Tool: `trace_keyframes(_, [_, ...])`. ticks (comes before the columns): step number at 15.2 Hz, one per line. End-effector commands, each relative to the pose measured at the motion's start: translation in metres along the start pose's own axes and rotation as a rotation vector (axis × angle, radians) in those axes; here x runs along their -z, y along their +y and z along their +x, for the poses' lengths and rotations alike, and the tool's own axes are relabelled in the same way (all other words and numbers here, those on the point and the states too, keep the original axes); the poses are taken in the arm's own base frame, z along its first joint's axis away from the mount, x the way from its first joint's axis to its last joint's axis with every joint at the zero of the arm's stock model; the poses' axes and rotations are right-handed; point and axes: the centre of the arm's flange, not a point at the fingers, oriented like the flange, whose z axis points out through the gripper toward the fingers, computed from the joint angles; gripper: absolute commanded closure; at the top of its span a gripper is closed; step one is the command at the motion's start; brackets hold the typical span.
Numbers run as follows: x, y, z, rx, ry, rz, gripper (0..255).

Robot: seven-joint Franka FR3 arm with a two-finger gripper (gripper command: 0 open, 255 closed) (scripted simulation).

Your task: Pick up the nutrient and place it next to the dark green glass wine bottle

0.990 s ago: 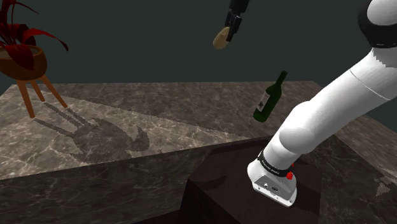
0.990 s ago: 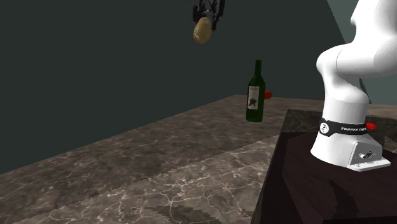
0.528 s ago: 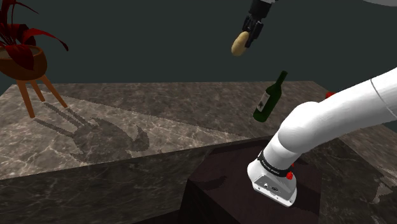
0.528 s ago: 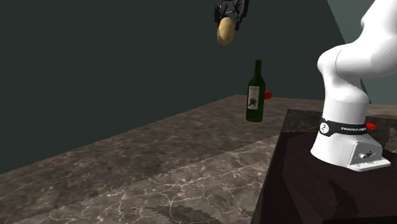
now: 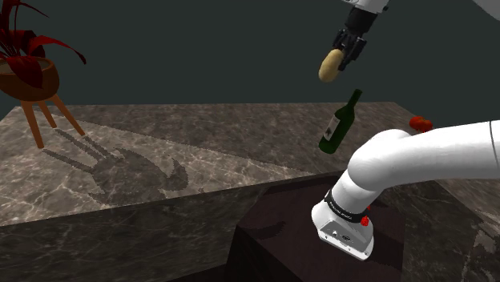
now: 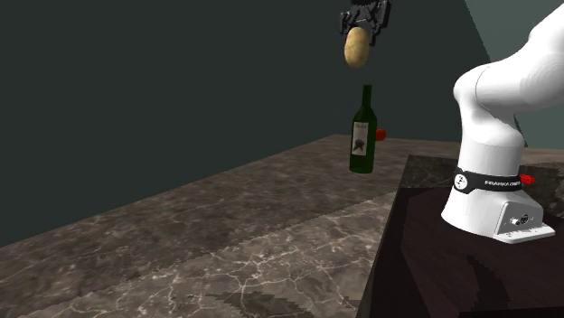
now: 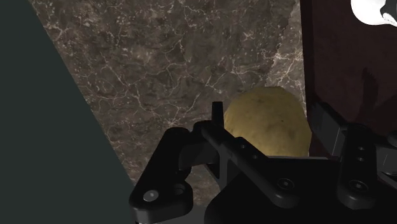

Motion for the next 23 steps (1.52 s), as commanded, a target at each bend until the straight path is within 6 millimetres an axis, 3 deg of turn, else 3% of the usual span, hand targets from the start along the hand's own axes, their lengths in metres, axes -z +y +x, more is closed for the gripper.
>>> trace_keyframes(1, [0.002, -0.018, -0.02, 0.001, -0.001, 0.0, 255])
trace_keyframes(3, [0.005, -0.037, -0.045, 0.001, -0.001, 0.0, 255])
trace_keyframes(23, [-0.101, -0.039, -0.054, 0.001, -0.001, 0.0, 255])
